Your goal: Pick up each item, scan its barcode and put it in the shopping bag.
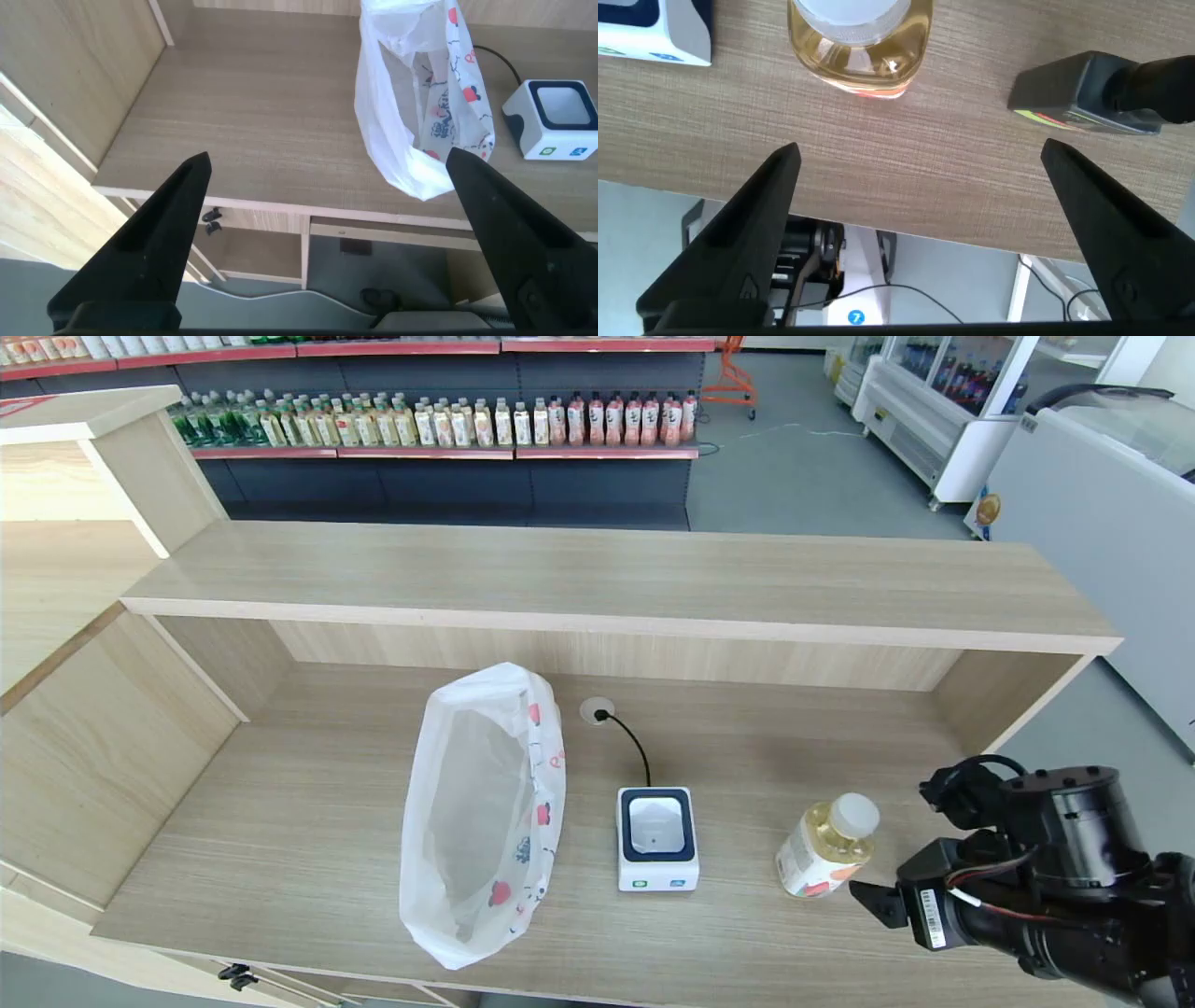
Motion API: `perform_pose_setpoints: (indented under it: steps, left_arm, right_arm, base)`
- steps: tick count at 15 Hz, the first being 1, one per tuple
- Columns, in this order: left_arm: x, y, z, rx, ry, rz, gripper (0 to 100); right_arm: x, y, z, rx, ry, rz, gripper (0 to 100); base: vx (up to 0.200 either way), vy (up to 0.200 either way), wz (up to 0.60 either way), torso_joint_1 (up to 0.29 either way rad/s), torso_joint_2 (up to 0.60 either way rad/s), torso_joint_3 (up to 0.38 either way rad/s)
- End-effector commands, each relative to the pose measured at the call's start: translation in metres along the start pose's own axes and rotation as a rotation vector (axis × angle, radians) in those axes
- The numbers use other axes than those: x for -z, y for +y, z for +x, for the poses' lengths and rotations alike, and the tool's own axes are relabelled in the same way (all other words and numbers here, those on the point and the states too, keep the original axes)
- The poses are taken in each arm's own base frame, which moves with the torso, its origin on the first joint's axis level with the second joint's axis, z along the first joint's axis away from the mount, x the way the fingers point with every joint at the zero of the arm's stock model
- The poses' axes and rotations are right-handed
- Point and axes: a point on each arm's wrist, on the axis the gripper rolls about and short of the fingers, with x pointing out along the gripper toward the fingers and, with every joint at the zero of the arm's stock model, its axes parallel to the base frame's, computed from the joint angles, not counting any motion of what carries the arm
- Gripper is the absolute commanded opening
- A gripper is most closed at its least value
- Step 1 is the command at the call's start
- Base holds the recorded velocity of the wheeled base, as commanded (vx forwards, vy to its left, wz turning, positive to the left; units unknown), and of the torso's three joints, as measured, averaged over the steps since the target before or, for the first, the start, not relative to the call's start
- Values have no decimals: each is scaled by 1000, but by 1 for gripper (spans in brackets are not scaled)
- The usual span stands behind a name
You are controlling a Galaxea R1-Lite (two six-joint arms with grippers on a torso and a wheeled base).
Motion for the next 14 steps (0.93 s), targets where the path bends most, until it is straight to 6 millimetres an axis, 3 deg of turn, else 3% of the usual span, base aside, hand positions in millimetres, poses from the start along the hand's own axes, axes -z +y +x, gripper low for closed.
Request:
perform_pose_setpoints:
  steps: [1,5,9,14]
  left_arm:
    - [0,0,0,-1,0,0,100]
    - [0,0,0,-1,0,0,100]
    - [0,0,0,-1,0,0,100]
    - [0,0,0,1,0,0,100]
  right_arm:
    - [13,8,27,16,87,-32,100]
    - [19,23,53,6,69,-50,100]
    - [22,51,81,-23,-12,-78,100]
    - [19,67,98,12,-79,-78,100]
  base:
    - [0,0,0,0,0,0]
    - [0,0,0,0,0,0]
    - [0,0,0,0,0,0]
    - [0,0,0,0,0,0]
